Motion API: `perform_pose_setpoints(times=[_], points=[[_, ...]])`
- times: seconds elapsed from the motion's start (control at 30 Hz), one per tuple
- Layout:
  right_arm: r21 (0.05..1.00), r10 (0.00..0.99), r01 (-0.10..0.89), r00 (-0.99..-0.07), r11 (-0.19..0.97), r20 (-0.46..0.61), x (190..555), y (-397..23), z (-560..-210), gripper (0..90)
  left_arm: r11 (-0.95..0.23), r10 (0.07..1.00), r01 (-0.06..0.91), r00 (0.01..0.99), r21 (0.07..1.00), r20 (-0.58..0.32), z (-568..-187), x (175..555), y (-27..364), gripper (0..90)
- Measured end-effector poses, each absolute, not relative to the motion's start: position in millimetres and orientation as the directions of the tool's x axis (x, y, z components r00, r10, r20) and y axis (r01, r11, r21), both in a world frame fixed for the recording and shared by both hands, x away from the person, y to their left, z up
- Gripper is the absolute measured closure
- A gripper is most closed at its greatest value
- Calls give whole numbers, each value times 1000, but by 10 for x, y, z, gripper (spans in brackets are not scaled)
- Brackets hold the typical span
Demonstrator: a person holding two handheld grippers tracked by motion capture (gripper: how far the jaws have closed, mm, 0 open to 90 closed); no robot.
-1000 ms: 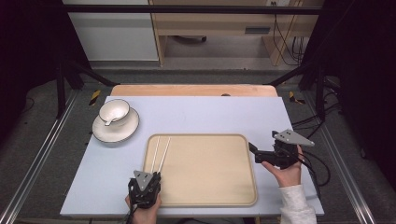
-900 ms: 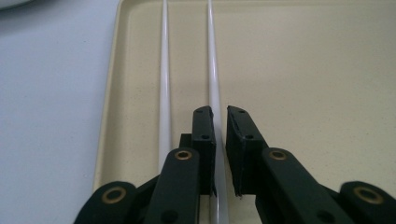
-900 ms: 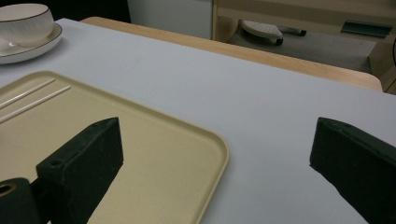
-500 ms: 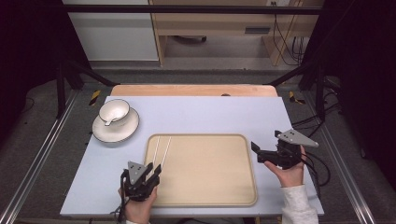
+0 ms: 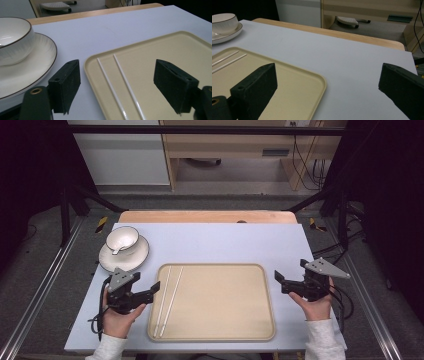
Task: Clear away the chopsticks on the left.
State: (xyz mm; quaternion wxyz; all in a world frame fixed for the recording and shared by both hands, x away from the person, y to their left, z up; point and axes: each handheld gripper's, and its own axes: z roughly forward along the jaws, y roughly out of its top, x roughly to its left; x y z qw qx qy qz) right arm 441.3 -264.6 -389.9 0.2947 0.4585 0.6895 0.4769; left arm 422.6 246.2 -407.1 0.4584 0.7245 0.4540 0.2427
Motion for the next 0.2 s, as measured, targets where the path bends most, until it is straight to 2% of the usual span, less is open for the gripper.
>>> perform_pose_setpoints(times=[0.2], points=[[927, 918, 357, -395, 110, 43, 4416, -2700, -3915, 24, -159, 876, 470, 473, 868, -95, -4275, 4224, 2760, 174]])
